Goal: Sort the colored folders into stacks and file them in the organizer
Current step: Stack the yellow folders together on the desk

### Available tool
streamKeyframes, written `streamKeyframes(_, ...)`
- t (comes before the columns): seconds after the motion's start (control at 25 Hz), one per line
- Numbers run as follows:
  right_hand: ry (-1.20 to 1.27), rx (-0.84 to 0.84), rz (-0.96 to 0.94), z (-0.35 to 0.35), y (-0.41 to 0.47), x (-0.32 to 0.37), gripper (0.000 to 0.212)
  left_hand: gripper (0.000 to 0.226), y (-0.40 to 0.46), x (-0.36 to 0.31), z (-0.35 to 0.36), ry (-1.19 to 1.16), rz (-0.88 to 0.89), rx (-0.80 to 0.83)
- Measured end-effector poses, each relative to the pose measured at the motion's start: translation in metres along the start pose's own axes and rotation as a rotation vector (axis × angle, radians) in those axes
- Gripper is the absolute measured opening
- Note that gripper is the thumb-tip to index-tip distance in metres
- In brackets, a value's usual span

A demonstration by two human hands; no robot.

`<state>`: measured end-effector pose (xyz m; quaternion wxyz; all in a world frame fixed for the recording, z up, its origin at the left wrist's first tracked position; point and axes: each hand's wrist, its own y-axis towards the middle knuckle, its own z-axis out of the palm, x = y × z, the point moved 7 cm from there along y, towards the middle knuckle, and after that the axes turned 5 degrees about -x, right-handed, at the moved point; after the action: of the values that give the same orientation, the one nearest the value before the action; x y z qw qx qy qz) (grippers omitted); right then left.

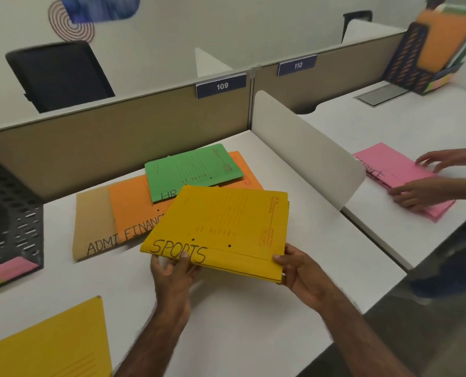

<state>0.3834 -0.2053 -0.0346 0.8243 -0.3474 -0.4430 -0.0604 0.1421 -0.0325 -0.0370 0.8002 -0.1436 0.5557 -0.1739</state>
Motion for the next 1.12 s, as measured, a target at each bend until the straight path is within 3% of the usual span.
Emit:
streamKeyframes(0.08,-0.021,0.030,-0.027,0.015,-0.020,-0.012,0.065,0.048,-0.026,0.004,0.000,-0.016,-0.021,0.068)
streamKeyframes(0.24,-0.039,0.076,-0.064,0.038,-0.057,-0.040,0.067,0.057,-0.069,0.006,-0.004,0.014,-0.049,0.165)
streamKeyframes(0.4,-0.035,0.044,-0.111,0.037,-0.087,-0.061,0.064,0.054,-0.092,-0.011,-0.020,0.063,0.051,0.243)
streamKeyframes(0.48,-0.074,-0.030,-0.144,0.029,-0.100,-0.060,0.070,0.052,-0.101,-0.020,-0.030,0.112,0.101,0.276)
streamKeyframes(0.6,-0.081,-0.272,-0.205,0.001,-0.116,-0.045,0.088,0.048,-0.116,-0.025,-0.042,0.191,0.160,0.290)
streamKeyframes(0.68,-0.146,-0.398,-0.279,-0.018,-0.128,-0.027,0.087,0.049,-0.128,-0.027,-0.050,0.227,0.197,0.298)
streamKeyframes(0.84,-0.404,-0.464,-0.388,-0.030,-0.137,0.004,0.080,0.049,-0.150,-0.028,-0.057,0.328,0.244,0.315)
streamKeyframes(1.0,-0.580,-0.455,-0.454,-0.026,-0.135,0.016,0.086,0.043,-0.161,-0.026,-0.056,0.329,0.276,0.344)
streamKeyframes(1.12,-0.607,-0.338,-0.393,-0.019,-0.124,0.018,0.085,0.046,-0.165,-0.028,-0.047,0.328,0.291,0.365)
